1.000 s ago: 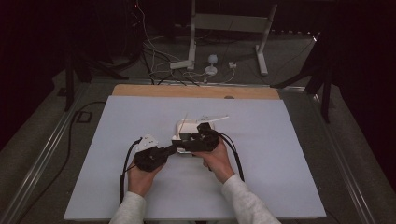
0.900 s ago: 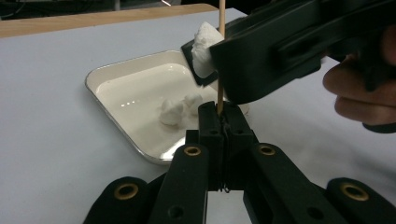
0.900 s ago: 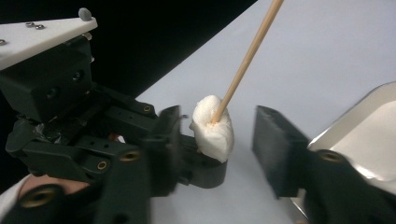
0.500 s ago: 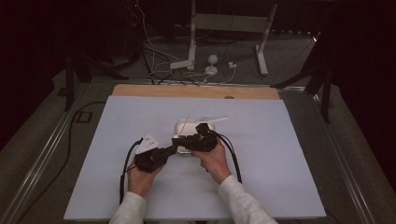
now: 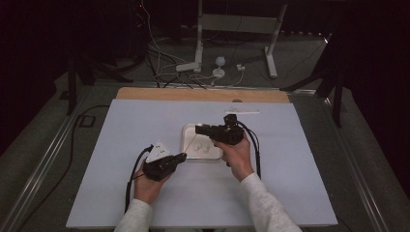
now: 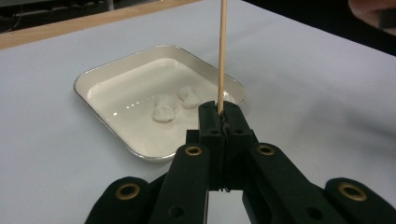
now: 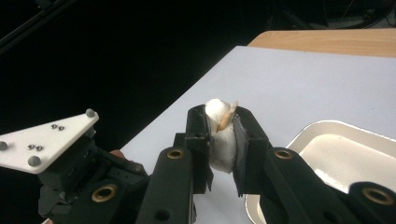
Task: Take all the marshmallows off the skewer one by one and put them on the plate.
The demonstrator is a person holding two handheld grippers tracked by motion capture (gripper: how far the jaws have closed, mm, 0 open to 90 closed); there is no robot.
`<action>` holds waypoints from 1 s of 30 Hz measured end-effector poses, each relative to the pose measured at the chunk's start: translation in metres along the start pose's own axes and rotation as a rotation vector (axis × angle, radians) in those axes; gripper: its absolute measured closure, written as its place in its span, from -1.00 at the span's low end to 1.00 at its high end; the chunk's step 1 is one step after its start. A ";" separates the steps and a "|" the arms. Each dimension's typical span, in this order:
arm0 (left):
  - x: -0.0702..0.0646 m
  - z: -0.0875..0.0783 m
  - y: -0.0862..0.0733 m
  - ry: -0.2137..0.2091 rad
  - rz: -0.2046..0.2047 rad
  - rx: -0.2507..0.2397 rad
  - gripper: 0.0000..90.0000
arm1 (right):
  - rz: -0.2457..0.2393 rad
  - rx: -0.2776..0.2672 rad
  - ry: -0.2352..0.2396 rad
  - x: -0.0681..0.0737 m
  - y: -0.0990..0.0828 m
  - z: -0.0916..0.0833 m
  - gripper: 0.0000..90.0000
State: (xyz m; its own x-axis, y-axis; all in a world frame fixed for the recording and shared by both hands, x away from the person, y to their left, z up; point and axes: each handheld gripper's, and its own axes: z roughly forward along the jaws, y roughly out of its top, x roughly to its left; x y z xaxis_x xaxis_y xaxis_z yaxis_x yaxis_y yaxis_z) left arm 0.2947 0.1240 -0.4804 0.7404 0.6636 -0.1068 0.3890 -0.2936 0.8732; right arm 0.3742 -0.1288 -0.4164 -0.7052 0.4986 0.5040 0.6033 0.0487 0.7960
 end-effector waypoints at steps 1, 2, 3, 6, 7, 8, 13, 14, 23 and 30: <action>0.001 0.000 -0.001 0.008 0.005 0.007 1.00 | -0.003 -0.005 -0.007 0.000 0.001 -0.001 0.75; 0.001 -0.001 -0.002 0.009 0.001 0.006 1.00 | 0.006 -0.012 -0.007 -0.001 0.002 -0.002 0.75; 0.003 -0.002 -0.003 0.003 -0.012 -0.003 1.00 | 0.008 -0.016 -0.005 -0.002 0.003 -0.003 0.75; 0.003 -0.003 -0.002 0.001 -0.001 -0.005 1.00 | -0.004 -0.009 -0.013 -0.002 0.005 -0.005 0.75; 0.002 -0.002 -0.002 0.000 -0.003 -0.005 1.00 | -0.015 -0.005 -0.017 -0.001 0.007 -0.005 0.76; 0.002 -0.002 -0.002 0.000 -0.004 -0.005 1.00 | -0.019 -0.003 -0.018 -0.001 0.007 -0.005 0.76; 0.004 -0.005 -0.002 0.006 -0.005 -0.013 1.00 | -0.026 -0.001 -0.021 0.000 0.010 -0.005 0.76; 0.004 -0.005 -0.002 0.007 -0.004 -0.012 1.00 | -0.029 0.001 -0.023 0.000 0.010 -0.005 0.76; 0.004 -0.005 -0.001 -0.002 0.000 -0.022 1.00 | -0.045 0.010 -0.028 0.001 0.015 -0.006 0.75; 0.005 -0.007 0.000 -0.003 0.005 -0.027 1.00 | -0.050 0.000 -0.027 0.002 0.020 -0.009 0.75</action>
State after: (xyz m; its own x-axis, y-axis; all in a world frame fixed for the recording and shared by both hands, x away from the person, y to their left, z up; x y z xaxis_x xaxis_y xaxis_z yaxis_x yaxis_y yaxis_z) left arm 0.2941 0.1321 -0.4779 0.7440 0.6601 -0.1038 0.3704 -0.2781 0.8863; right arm 0.3812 -0.1345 -0.3968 -0.7244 0.5185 0.4543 0.5672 0.0739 0.8202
